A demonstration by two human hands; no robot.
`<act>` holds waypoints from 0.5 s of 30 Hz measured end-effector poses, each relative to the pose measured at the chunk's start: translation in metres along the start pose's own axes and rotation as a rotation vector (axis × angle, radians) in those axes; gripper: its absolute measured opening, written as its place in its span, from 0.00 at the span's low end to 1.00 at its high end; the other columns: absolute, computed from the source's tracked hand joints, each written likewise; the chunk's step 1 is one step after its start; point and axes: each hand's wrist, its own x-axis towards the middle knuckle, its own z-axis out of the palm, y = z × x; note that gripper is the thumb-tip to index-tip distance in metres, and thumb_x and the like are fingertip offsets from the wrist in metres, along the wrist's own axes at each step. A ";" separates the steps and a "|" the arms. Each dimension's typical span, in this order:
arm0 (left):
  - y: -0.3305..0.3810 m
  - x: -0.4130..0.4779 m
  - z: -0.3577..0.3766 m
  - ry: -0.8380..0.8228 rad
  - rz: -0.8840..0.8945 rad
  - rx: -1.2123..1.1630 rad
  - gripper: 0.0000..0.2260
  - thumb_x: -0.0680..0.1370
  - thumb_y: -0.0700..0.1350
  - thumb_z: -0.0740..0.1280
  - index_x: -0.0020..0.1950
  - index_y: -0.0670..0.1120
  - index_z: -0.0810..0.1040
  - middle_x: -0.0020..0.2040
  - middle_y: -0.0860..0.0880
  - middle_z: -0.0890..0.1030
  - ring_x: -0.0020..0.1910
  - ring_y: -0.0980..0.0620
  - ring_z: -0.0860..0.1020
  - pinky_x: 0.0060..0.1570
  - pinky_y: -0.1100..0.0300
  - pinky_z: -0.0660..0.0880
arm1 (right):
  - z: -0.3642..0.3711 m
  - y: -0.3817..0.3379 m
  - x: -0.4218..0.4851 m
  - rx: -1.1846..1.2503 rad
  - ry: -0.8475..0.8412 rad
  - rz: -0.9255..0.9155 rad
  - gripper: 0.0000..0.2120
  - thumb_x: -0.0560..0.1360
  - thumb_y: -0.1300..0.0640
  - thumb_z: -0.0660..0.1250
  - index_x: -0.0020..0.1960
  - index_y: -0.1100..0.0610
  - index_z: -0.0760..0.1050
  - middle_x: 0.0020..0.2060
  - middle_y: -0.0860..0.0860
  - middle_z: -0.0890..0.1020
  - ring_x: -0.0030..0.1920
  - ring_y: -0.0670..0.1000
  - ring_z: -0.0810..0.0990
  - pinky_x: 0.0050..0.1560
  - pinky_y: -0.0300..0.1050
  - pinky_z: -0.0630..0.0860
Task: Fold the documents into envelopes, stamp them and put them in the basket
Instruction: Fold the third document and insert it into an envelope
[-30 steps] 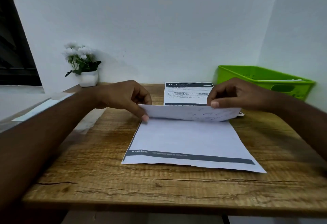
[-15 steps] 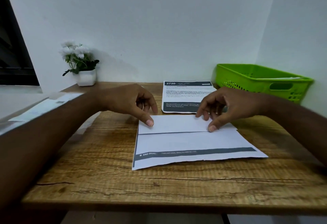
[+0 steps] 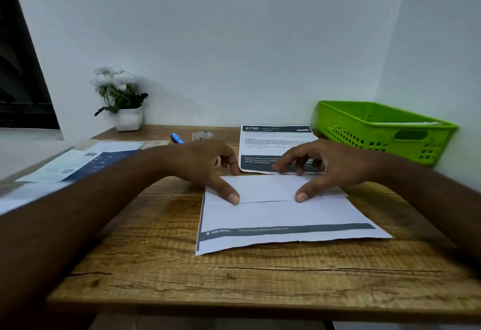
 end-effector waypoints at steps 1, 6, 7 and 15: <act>0.000 0.000 0.000 0.010 -0.006 0.000 0.29 0.56 0.64 0.72 0.54 0.55 0.78 0.52 0.59 0.73 0.45 0.63 0.71 0.39 0.70 0.65 | 0.000 0.000 0.000 0.013 0.010 -0.007 0.28 0.61 0.44 0.79 0.59 0.41 0.78 0.52 0.37 0.81 0.49 0.39 0.77 0.47 0.30 0.70; -0.002 0.001 0.001 -0.018 -0.008 -0.003 0.27 0.55 0.64 0.73 0.49 0.54 0.76 0.48 0.56 0.76 0.40 0.62 0.72 0.33 0.74 0.66 | 0.002 0.001 0.001 -0.003 0.042 -0.009 0.31 0.60 0.42 0.79 0.62 0.42 0.77 0.53 0.40 0.81 0.51 0.40 0.76 0.50 0.31 0.70; -0.002 0.001 0.001 -0.019 -0.003 -0.019 0.26 0.55 0.63 0.73 0.48 0.54 0.75 0.46 0.57 0.75 0.39 0.64 0.72 0.32 0.76 0.66 | 0.002 0.002 0.001 -0.014 0.041 0.001 0.32 0.59 0.41 0.79 0.62 0.41 0.76 0.55 0.39 0.81 0.54 0.39 0.76 0.53 0.32 0.71; -0.004 -0.005 -0.004 0.021 0.085 -0.200 0.18 0.65 0.51 0.79 0.37 0.42 0.73 0.33 0.55 0.78 0.34 0.59 0.76 0.33 0.68 0.69 | 0.000 -0.002 0.000 -0.044 0.093 -0.016 0.31 0.58 0.40 0.81 0.59 0.40 0.78 0.52 0.38 0.80 0.54 0.39 0.76 0.51 0.30 0.70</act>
